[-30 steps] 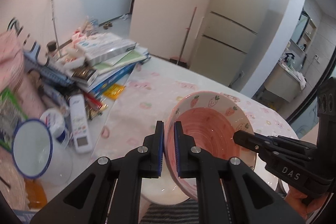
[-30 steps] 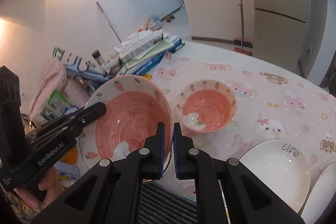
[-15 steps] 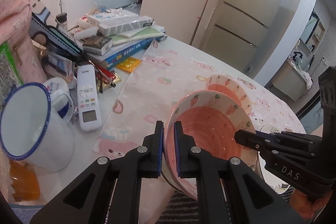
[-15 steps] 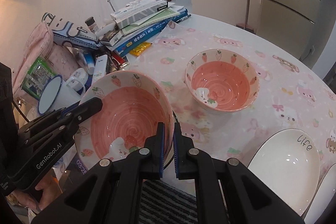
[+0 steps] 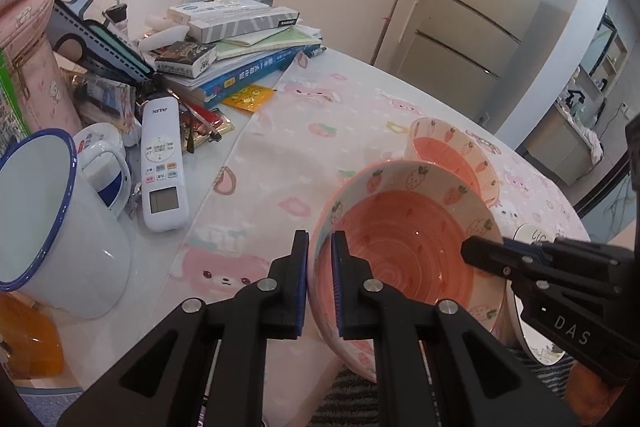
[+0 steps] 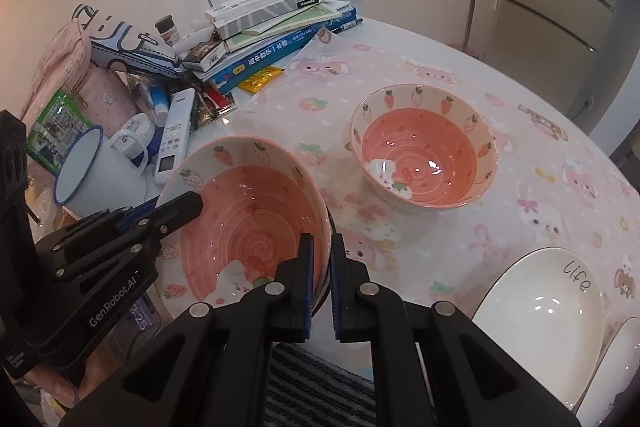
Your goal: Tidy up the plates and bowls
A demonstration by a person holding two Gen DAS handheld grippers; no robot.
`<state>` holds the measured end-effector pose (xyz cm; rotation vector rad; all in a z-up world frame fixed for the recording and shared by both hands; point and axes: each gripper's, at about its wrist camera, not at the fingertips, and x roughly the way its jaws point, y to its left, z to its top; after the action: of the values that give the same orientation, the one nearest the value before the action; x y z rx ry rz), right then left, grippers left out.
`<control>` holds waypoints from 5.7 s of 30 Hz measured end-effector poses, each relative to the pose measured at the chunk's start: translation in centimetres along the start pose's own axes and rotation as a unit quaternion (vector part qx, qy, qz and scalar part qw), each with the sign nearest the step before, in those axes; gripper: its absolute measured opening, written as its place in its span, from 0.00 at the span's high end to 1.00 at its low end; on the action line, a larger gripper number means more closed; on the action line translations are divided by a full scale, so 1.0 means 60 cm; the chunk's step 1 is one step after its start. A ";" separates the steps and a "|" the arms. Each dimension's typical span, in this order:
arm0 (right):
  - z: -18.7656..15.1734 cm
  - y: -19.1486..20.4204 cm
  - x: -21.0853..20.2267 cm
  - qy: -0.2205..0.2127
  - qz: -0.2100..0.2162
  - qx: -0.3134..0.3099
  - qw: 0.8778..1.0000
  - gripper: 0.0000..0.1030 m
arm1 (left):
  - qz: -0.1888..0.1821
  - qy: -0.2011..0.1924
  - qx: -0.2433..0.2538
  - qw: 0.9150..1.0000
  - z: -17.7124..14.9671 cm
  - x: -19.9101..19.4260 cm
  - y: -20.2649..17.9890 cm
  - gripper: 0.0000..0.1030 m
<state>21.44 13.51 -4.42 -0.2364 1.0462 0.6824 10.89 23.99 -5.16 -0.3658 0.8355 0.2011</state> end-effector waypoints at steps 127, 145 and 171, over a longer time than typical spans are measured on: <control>0.038 -0.242 0.116 0.034 0.012 0.208 0.978 0.86 | -0.052 0.185 0.077 0.978 0.130 0.222 -0.173 0.93; 0.064 -0.214 -0.068 -0.092 -0.005 0.154 0.984 0.87 | -0.095 0.077 0.076 0.990 0.164 0.081 -0.189 0.93; 0.029 -0.092 -0.196 -0.168 0.050 0.101 0.979 0.88 | -0.079 -0.080 0.062 0.992 0.118 -0.121 -0.136 0.93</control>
<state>22.37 5.35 5.79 0.1067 0.7974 0.6731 13.54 19.04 6.60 -0.2927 0.6547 0.0302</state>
